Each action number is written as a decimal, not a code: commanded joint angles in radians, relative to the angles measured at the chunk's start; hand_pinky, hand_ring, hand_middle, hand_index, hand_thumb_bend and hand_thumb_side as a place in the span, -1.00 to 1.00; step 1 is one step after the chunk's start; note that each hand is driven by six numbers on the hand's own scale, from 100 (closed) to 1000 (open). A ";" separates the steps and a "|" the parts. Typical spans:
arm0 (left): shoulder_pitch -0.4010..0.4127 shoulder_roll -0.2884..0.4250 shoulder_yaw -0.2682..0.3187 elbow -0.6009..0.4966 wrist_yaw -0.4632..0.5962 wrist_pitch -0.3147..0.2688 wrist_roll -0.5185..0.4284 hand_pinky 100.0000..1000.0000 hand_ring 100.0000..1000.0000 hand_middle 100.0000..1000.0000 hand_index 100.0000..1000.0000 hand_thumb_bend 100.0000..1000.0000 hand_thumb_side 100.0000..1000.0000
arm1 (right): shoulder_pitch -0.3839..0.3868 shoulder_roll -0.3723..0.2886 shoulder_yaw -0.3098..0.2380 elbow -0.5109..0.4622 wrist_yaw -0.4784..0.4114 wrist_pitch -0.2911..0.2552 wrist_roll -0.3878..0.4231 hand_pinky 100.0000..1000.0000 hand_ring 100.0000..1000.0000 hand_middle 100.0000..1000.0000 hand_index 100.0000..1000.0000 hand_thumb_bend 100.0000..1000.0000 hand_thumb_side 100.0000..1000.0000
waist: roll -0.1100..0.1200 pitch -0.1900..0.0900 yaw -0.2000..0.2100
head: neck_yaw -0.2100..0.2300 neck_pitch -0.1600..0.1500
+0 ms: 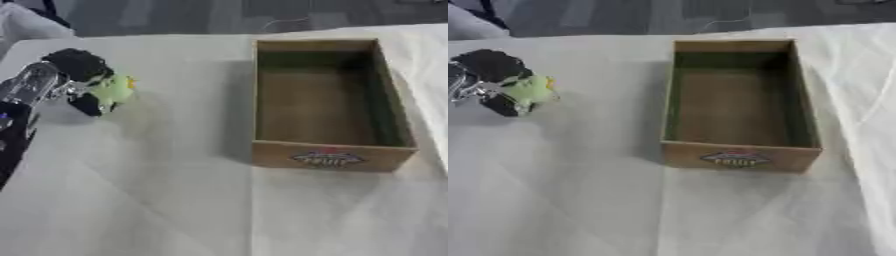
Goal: Pick up objects on the table and place them in the box.
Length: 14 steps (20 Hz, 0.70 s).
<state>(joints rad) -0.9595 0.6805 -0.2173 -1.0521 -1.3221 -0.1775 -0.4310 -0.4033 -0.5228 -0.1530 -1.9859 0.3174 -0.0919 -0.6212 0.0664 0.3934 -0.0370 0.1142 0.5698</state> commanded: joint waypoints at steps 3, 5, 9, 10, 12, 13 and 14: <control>-0.023 0.050 0.020 -0.058 0.037 0.028 0.011 -0.60 -0.14 -0.24 0.14 -1.00 -0.10 | -0.001 -0.023 -0.009 -0.014 -0.005 0.000 -0.003 0.52 0.62 0.34 0.40 -1.00 1.00 | -0.004 -0.037 0.005 | -0.007 0.009; -0.024 0.059 0.023 -0.082 0.049 0.035 0.010 -0.64 -0.17 -0.27 0.13 -1.00 -0.10 | 0.001 -0.023 -0.010 -0.014 -0.005 0.001 -0.003 0.52 0.62 0.34 0.40 -1.00 1.00 | -0.004 -0.042 0.007 | -0.009 0.013; -0.026 0.074 0.026 -0.140 0.079 0.045 0.008 -0.70 -0.22 -0.32 0.10 -1.00 -0.10 | 0.004 -0.023 -0.010 -0.014 -0.006 0.001 -0.003 0.52 0.62 0.35 0.40 -1.00 1.00 | -0.005 -0.056 0.012 | -0.013 0.024; -0.028 0.076 0.025 -0.154 0.086 0.046 0.007 -0.71 -0.24 -0.33 0.10 -1.00 -0.11 | 0.005 -0.023 -0.010 -0.014 -0.007 0.001 -0.003 0.52 0.62 0.35 0.40 -1.00 1.00 | -0.005 -0.059 0.013 | -0.014 0.026; -0.033 0.079 0.021 -0.186 0.098 0.048 0.005 -0.72 -0.26 -0.34 0.10 -1.00 -0.12 | 0.006 -0.022 -0.011 -0.014 -0.008 0.001 -0.003 0.52 0.61 0.35 0.40 -1.00 1.00 | -0.006 -0.067 0.015 | -0.015 0.032; -0.037 0.079 0.018 -0.203 0.103 0.048 0.003 -0.74 -0.27 -0.35 0.10 -1.00 -0.12 | 0.007 -0.022 -0.011 -0.014 -0.008 0.001 -0.003 0.52 0.61 0.35 0.40 -1.00 1.00 | -0.007 -0.071 0.016 | -0.015 0.035; -0.042 0.078 0.014 -0.220 0.109 0.048 0.000 -0.74 -0.28 -0.36 0.10 -1.00 -0.12 | 0.007 -0.022 -0.011 -0.014 -0.009 0.001 -0.003 0.52 0.61 0.35 0.40 -1.00 1.00 | -0.007 -0.075 0.017 | -0.015 0.039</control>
<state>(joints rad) -0.9786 0.7137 -0.2087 -1.2391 -1.2228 -0.1328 -0.4294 -0.3884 -0.5228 -0.1534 -1.9859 0.3145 -0.0913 -0.6218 0.0625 0.3444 -0.0217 0.1017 0.6014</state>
